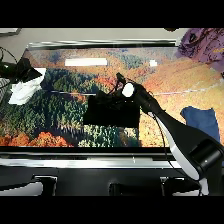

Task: Fold the clothes and pants, and hang the long-sleeved shirts on hangers.

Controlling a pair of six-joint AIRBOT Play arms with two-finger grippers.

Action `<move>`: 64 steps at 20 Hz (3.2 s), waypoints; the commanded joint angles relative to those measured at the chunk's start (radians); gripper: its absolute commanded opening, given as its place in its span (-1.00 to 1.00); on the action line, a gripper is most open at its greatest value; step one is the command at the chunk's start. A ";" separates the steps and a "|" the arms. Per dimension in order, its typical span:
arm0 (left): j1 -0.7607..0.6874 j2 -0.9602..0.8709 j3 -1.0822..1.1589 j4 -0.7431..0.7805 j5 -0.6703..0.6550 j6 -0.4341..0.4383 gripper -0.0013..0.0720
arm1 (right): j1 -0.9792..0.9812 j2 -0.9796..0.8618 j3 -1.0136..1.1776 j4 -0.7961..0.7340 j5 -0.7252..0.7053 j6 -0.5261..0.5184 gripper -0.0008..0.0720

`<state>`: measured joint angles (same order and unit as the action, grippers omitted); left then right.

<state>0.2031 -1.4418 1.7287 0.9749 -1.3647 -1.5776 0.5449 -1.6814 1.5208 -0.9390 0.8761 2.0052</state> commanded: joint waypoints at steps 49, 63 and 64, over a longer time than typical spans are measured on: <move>0.001 -0.006 0.000 0.006 0.003 0.000 -0.91 | -0.577 0.072 0.017 0.133 0.076 -0.319 -0.88; 0.001 -0.006 0.000 0.006 0.003 0.000 -0.91 | -1.096 0.086 0.215 0.114 0.106 0.019 -0.88; 0.001 -0.006 0.000 0.006 0.003 0.000 -0.91 | -1.118 0.092 0.215 0.109 0.103 0.029 -0.88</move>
<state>0.2035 -1.4471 1.7287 0.9806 -1.3617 -1.5776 -0.4938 -1.5990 1.7290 -0.8188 0.9878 1.9675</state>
